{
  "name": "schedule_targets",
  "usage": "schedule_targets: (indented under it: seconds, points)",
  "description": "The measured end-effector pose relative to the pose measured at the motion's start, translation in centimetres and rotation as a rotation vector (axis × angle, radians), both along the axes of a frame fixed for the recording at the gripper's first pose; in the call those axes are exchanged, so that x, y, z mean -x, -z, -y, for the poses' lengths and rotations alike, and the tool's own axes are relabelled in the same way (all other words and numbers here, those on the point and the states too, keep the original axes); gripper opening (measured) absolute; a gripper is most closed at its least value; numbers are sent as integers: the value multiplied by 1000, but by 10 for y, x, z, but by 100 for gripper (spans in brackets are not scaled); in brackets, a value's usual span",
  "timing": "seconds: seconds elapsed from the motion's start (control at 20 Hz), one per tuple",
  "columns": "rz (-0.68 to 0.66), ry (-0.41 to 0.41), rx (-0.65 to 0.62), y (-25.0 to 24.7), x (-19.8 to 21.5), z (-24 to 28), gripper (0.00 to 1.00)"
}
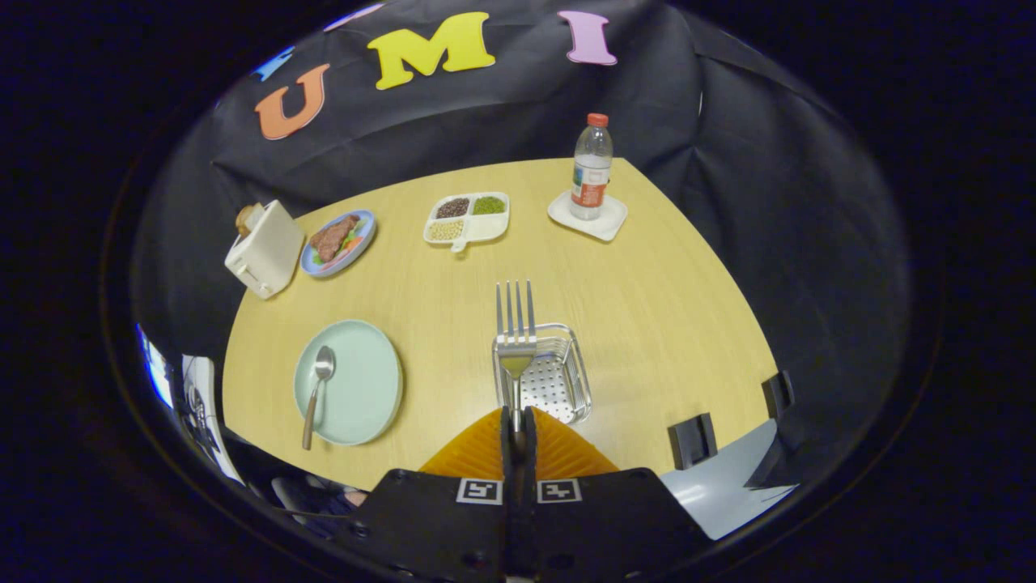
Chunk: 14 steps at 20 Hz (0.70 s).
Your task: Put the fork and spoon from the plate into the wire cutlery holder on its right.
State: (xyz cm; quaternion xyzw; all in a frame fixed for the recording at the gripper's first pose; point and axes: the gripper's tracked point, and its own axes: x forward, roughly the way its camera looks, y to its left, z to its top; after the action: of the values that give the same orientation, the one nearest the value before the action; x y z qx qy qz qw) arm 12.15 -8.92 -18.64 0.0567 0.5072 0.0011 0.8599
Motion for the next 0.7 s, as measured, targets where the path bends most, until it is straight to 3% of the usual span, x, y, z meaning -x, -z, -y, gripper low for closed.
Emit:
schedule_targets:
  seconds: [0.15, 0.5, 0.7]
  points:
    - [-54, -37, -18, 15, 7, 3, 1]
    - [-64, -17, -20, 19, -3, 16, 2]
    - [-53, -6, -26, 18, -7, 17, 10]
